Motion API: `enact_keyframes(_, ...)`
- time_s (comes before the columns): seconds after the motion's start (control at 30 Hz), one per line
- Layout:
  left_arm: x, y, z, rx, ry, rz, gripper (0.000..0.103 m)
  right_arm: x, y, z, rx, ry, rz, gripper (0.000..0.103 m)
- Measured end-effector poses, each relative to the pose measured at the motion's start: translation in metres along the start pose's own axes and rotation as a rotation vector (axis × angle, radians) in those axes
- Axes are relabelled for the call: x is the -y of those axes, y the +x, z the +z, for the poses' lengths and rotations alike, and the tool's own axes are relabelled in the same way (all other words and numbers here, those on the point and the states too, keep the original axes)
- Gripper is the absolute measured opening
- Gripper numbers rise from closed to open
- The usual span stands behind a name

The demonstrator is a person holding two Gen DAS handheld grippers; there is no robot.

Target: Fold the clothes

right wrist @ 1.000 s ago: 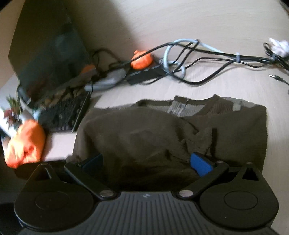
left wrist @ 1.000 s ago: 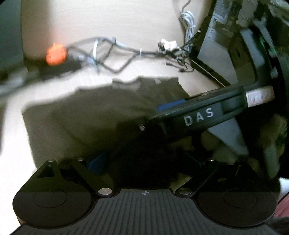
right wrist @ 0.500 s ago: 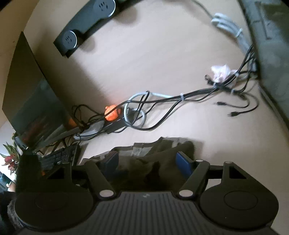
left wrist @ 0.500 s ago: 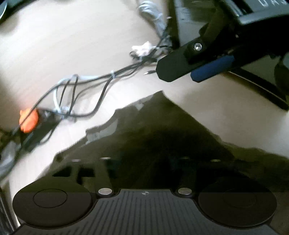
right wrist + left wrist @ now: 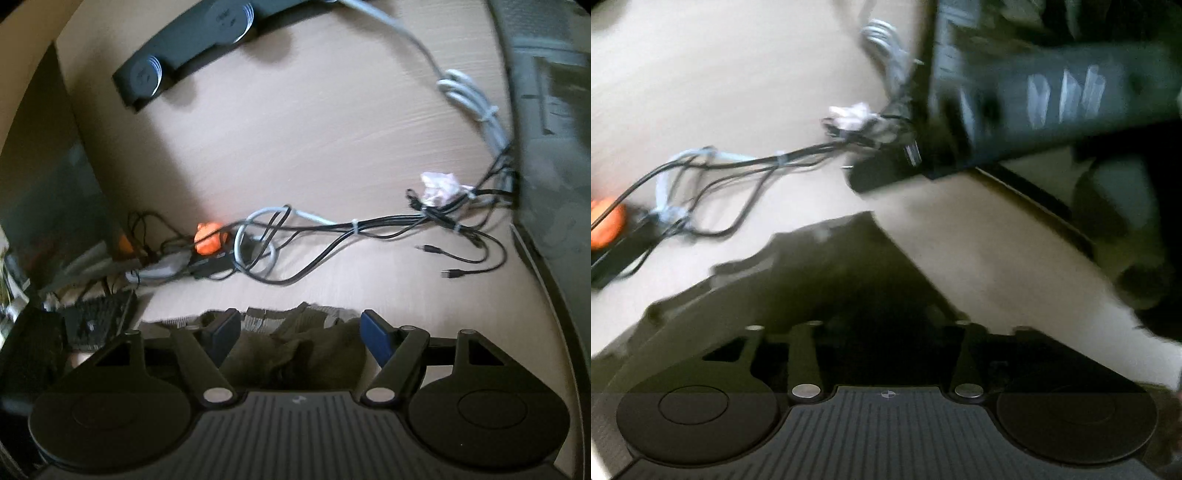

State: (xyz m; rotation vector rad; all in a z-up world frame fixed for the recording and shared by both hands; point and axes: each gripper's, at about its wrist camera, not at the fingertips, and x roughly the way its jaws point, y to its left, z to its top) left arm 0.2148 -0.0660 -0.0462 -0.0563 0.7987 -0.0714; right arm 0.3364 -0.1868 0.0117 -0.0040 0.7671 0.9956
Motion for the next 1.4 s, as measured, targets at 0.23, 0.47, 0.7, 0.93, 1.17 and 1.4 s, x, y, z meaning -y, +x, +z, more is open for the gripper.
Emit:
enact_keyframes(0.23, -0.113, -0.081, -0.019, 0.024, -0.413, 0.145, 0.093, 0.011, 0.034, -0.005, -0.138, -0.009, -0.028, 0.080)
enact_keyframes(0.47, -0.209, -0.056, -0.069, -0.098, -0.829, 0.156, 0.083, 0.034, 0.069, -0.003, -0.174, 0.182, -0.009, 0.080)
enact_keyframes(0.7, -0.209, -0.020, -0.064, -0.109, -0.777, 0.164, 0.087, 0.030, 0.100, 0.005, -0.200, 0.200, 0.021, 0.079)
enact_keyframes(0.93, -0.193, 0.000, -0.055, -0.119, -0.577, 0.216, 0.020, 0.022, 0.122, 0.009, -0.247, 0.176, 0.091, 0.048)
enact_keyframes(1.17, -0.199, 0.002, -0.058, -0.087, -0.605, 0.152, 0.051, 0.036, 0.115, 0.008, -0.254, 0.162, 0.095, 0.035)
enact_keyframes(1.4, -0.186, 0.013, -0.049, -0.082, -0.504, 0.203, 0.060, 0.029, 0.124, 0.005, -0.239, 0.151, 0.136, 0.043)
